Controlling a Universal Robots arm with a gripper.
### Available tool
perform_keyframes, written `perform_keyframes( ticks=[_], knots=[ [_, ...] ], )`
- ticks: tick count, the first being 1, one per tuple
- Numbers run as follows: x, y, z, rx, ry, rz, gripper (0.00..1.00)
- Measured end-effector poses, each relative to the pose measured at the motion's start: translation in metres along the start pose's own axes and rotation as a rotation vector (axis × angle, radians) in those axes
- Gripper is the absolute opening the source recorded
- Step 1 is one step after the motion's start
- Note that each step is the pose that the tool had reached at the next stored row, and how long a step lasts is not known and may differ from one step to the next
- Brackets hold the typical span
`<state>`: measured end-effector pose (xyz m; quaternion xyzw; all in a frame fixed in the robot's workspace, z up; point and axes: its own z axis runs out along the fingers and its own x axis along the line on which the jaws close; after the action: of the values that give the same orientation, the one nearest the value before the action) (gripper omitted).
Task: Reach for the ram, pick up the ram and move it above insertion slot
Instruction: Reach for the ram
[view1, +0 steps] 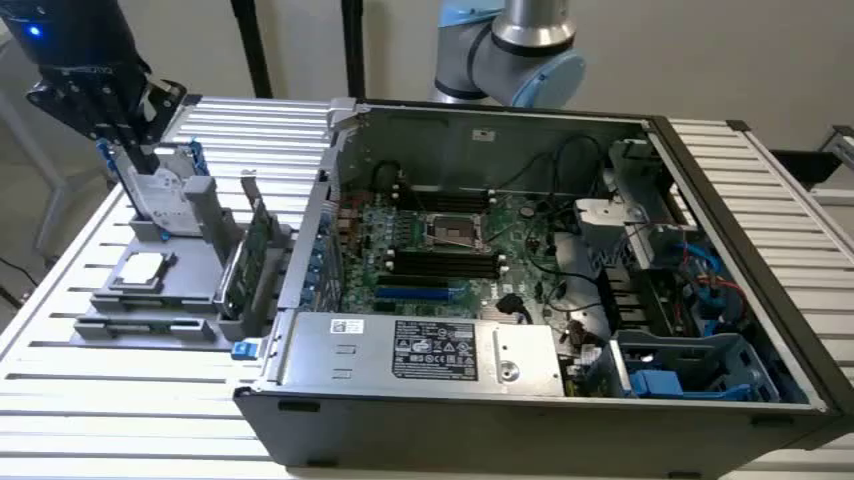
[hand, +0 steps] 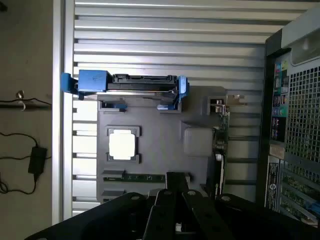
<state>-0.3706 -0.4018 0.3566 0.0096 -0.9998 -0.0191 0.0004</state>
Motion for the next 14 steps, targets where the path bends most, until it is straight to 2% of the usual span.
perform_keyframes(
  ticks=[14],
  knots=[
    [0.0, -0.0001, -0.0001, 0.0, 0.0001, 0.0, 0.11]
  ],
)
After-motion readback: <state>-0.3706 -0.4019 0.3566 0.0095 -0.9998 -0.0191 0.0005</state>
